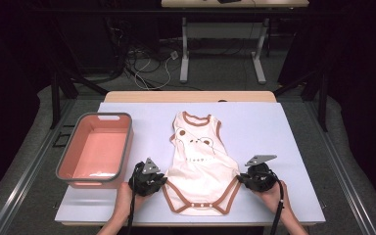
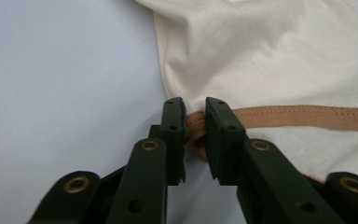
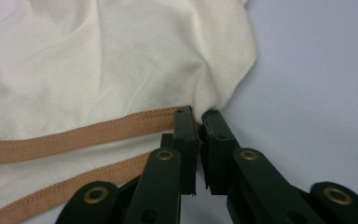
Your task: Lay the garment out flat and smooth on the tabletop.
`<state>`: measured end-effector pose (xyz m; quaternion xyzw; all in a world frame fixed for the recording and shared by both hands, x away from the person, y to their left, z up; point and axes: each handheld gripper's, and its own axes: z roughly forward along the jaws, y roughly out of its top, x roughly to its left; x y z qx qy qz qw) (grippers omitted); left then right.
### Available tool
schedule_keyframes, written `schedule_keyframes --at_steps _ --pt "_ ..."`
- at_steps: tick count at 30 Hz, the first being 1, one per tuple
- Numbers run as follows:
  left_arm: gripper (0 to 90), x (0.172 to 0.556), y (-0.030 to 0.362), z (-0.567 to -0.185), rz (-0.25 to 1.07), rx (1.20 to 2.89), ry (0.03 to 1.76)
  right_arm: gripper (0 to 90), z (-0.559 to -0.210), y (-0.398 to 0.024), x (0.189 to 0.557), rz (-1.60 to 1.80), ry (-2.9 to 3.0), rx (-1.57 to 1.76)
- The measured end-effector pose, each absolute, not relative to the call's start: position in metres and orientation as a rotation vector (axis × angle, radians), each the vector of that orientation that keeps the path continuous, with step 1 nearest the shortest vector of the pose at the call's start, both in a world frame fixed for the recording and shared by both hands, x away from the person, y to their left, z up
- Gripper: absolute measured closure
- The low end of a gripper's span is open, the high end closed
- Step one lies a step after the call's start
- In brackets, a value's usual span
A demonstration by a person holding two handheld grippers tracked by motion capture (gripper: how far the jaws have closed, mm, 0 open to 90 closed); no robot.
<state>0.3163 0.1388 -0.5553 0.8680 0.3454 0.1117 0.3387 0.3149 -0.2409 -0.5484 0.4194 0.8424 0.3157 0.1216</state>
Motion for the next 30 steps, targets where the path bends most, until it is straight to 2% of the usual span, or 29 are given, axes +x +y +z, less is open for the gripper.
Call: schedule_keyframes --at_steps 5,14,21,24,26,28,30 --pt "84.8 0.312 0.140 -0.551 0.299 2.276 0.889 87.3 -0.545 -0.243 0.312 0.888 2.456 1.215" --pt "84.9 0.295 0.147 -0.540 0.308 2.286 0.869 87.4 -0.533 -0.245 0.301 0.820 2.440 1.206" --pt "83.6 0.291 0.142 -0.542 0.293 2.356 0.853 86.9 -0.538 -0.241 0.301 0.720 2.474 1.181" --pt "79.8 0.292 0.143 -0.542 0.288 2.360 0.863 80.7 -0.537 -0.243 0.301 0.733 2.474 1.190" --pt "75.0 0.293 0.145 -0.540 0.275 2.336 0.874 71.5 -0.533 -0.247 0.302 0.798 2.477 1.209" --pt "66.7 0.294 0.148 -0.536 0.266 2.296 0.895 67.1 -0.529 -0.251 0.303 0.882 2.456 1.229" --pt "64.7 0.294 0.149 -0.532 0.285 2.251 0.917 64.2 -0.526 -0.255 0.303 0.930 2.420 1.246"
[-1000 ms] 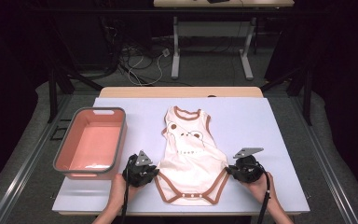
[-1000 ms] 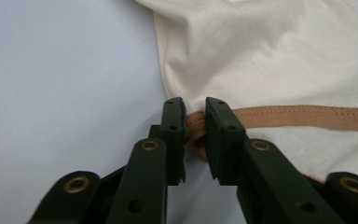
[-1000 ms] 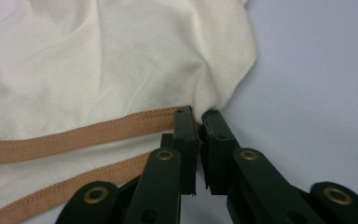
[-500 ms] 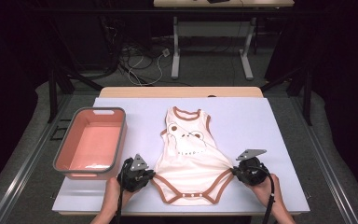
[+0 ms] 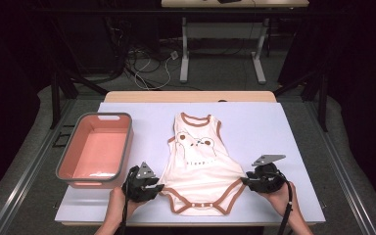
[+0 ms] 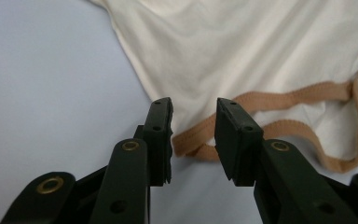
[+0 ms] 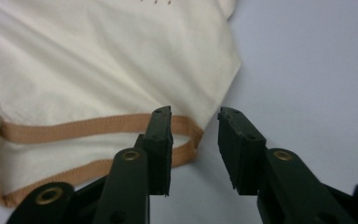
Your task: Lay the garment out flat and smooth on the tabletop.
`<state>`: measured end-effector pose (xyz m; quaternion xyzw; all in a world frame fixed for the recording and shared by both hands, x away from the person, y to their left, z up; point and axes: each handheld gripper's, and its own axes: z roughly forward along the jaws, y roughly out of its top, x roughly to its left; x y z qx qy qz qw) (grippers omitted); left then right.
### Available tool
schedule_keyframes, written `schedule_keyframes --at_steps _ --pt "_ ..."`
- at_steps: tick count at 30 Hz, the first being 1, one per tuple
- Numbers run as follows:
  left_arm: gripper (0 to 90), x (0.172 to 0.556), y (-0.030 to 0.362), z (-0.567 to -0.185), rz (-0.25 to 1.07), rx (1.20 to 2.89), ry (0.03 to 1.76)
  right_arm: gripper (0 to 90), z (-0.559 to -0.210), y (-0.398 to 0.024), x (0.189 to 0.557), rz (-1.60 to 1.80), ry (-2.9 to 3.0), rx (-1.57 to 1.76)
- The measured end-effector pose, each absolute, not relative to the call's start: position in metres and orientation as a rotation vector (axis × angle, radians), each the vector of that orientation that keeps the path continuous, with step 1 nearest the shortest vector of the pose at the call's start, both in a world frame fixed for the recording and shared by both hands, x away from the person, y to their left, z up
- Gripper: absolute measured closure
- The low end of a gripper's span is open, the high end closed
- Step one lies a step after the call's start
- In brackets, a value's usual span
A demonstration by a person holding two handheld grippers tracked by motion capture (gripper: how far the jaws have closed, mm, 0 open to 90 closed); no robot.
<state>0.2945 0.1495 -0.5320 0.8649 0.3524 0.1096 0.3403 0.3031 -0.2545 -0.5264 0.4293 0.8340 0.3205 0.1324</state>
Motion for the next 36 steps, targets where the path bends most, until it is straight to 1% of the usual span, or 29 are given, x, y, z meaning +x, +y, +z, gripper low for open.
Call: schedule_keyframes --at_steps 1,5,8,10,13,14,17,19,21,24,26,31,36 --pt "62.7 0.295 0.150 -0.531 0.300 2.242 0.924 64.2 -0.526 -0.256 0.304 0.938 2.403 1.251" --pt "63.4 0.302 0.144 -0.533 0.381 2.228 0.970 66.7 -0.530 -0.259 0.309 0.926 2.322 1.273" --pt "62.2 0.312 0.139 -0.540 0.389 2.217 1.016 68.3 -0.537 -0.263 0.316 0.927 2.295 1.324" --pt "59.3 0.318 0.135 -0.547 0.379 2.220 1.038 69.0 -0.542 -0.265 0.319 0.944 2.297 1.363" --pt "58.7 0.322 0.129 -0.554 0.357 2.239 1.029 69.4 -0.548 -0.263 0.323 0.945 2.318 1.381" --pt "60.1 0.320 0.128 -0.555 0.359 2.233 1.022 69.4 -0.549 -0.262 0.323 0.940 2.327 1.378" --pt "70.9 0.318 0.125 -0.554 0.340 2.249 0.992 69.9 -0.551 -0.258 0.324 0.954 2.338 1.378" --pt "79.8 0.317 0.125 -0.554 0.317 2.249 0.976 72.9 -0.552 -0.256 0.324 0.975 2.349 1.370" --pt "86.8 0.317 0.125 -0.554 0.310 2.253 0.969 78.9 -0.553 -0.253 0.323 0.985 2.350 1.371" --pt "88.0 0.317 0.128 -0.553 0.320 2.259 0.977 87.4 -0.553 -0.247 0.322 0.993 2.369 1.351" --pt "88.2 0.317 0.131 -0.551 0.332 2.258 0.987 90.0 -0.553 -0.243 0.321 0.995 2.381 1.318" --pt "88.1 0.315 0.139 -0.547 0.361 2.259 1.008 89.4 -0.550 -0.235 0.317 0.988 2.421 1.265" --pt "88.0 0.312 0.140 -0.547 0.380 2.291 1.011 81.0 -0.544 -0.242 0.318 1.024 2.383 1.270"
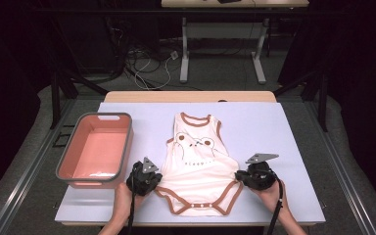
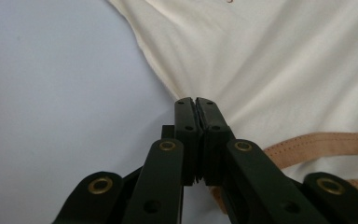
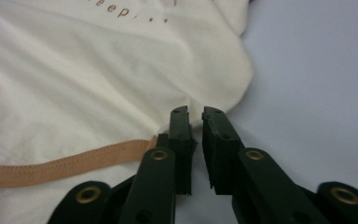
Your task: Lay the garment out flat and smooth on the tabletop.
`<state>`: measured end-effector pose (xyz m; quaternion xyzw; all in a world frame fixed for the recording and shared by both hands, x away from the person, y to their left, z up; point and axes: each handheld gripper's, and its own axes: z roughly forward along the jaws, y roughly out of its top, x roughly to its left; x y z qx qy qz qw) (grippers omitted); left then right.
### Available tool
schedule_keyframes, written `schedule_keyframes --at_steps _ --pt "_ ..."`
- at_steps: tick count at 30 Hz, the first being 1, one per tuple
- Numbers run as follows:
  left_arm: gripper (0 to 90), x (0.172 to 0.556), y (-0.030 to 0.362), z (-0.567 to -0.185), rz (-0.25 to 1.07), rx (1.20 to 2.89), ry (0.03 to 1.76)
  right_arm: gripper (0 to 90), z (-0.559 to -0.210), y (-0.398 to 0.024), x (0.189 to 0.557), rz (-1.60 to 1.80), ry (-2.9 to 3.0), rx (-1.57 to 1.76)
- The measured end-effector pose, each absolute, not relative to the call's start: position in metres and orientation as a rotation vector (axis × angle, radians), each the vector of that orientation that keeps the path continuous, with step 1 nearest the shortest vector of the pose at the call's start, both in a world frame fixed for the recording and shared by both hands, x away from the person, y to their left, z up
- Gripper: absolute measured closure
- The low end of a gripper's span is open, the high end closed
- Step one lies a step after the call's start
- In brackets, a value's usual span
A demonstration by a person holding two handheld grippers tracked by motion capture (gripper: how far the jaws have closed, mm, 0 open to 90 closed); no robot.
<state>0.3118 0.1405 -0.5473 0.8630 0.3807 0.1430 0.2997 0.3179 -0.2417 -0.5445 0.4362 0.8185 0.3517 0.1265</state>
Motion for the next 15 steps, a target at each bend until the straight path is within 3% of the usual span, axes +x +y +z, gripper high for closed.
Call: schedule_keyframes --at_steps 7,15 --pt "86.4 0.308 0.144 -0.548 0.401 2.313 1.030 74.1 -0.539 -0.247 0.331 1.016 2.302 1.304" --pt "71.4 0.311 0.149 -0.551 0.339 2.265 1.031 74.5 -0.543 -0.228 0.371 0.958 2.250 1.321"
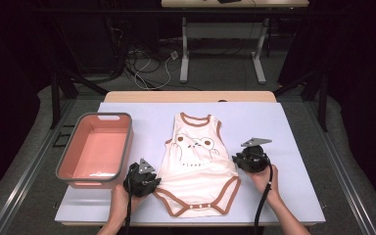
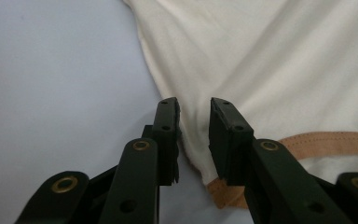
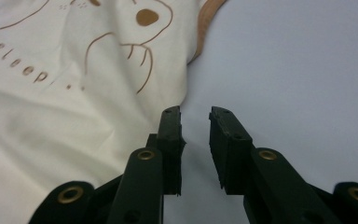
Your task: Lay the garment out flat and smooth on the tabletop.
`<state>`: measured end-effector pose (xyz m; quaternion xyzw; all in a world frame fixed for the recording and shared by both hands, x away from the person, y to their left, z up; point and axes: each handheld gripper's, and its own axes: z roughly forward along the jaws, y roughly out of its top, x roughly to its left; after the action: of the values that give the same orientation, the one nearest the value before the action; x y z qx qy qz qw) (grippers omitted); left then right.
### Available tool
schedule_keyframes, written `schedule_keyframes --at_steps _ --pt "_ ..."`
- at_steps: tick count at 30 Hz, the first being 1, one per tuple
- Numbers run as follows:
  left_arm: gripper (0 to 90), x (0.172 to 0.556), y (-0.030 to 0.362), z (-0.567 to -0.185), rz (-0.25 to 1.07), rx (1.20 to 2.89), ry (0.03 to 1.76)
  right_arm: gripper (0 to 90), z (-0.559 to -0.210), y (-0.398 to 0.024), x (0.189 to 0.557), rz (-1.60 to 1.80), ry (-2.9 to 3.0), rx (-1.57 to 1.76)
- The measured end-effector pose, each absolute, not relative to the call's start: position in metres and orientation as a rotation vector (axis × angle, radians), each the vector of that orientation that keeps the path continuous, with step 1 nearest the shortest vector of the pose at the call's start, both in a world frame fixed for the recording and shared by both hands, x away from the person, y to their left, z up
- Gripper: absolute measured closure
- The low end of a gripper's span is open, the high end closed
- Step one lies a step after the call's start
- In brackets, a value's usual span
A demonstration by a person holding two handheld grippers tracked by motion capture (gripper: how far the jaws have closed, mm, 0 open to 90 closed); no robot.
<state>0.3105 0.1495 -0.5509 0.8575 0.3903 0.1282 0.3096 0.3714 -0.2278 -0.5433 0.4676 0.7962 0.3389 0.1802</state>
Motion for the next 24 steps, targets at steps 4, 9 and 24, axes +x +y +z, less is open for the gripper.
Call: schedule_keyframes --at_steps 4,9,24 --pt "70.2 0.311 0.151 -0.551 0.332 2.262 1.027 74.7 -0.550 -0.222 0.391 0.963 2.241 1.371" --pt "70.4 0.311 0.150 -0.551 0.331 2.266 1.017 75.9 -0.553 -0.214 0.403 0.994 2.245 1.395" --pt "73.9 0.310 0.148 -0.552 0.331 2.275 0.990 89.3 -0.552 -0.196 0.405 0.915 2.267 1.311"
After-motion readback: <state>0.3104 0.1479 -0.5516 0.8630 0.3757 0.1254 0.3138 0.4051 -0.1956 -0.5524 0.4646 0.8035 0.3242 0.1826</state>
